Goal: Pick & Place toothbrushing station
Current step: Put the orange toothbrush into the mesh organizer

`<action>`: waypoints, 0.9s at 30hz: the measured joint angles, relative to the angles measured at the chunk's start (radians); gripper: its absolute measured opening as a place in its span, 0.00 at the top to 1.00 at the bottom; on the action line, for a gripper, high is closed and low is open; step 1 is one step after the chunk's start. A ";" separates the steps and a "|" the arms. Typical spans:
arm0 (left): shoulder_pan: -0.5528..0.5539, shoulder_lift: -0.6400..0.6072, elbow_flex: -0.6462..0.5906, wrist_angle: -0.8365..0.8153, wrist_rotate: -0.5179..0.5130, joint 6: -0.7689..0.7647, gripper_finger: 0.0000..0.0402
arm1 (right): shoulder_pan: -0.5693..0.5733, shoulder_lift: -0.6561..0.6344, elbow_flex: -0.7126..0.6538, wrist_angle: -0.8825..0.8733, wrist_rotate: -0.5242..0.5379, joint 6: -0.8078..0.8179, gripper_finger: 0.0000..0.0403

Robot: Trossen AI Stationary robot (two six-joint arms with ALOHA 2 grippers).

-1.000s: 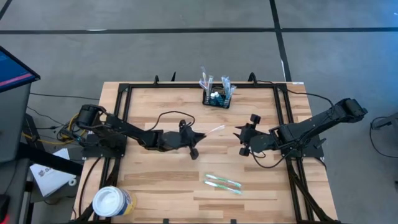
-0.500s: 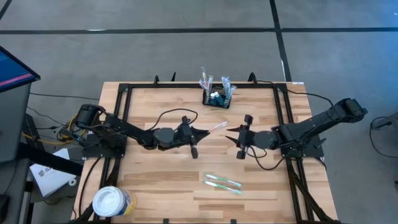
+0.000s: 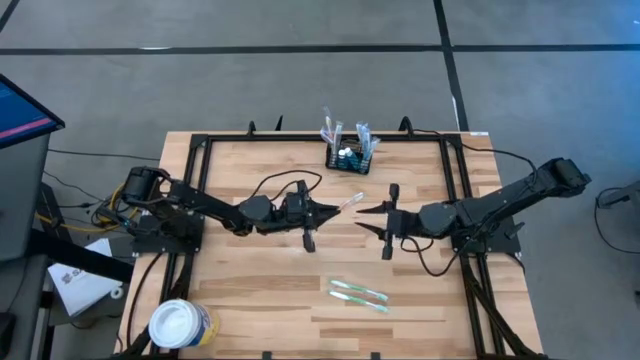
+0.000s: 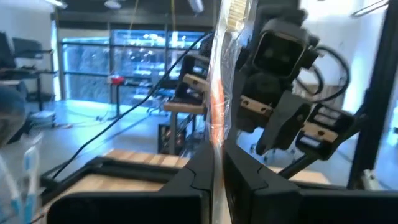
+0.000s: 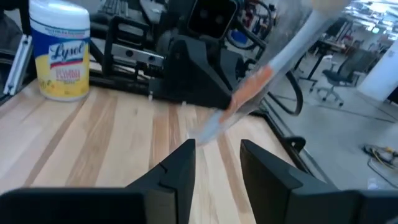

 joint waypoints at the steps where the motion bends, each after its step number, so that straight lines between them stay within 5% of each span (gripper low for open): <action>1: 0.003 0.000 0.000 0.013 0.017 0.003 0.98 | 0.000 0.000 0.000 0.010 0.000 -0.008 0.71; 10: 0.004 0.000 0.000 0.068 0.055 0.070 0.98 | -0.020 0.000 0.000 0.139 -0.013 -0.039 0.71; 16: 0.009 0.000 0.000 0.085 0.055 0.101 0.98 | -0.080 0.000 0.000 0.191 -0.173 -0.024 0.71; 27: 0.017 0.001 0.006 0.099 0.073 0.116 0.98 | -0.146 0.000 0.000 0.233 -0.292 0.002 0.71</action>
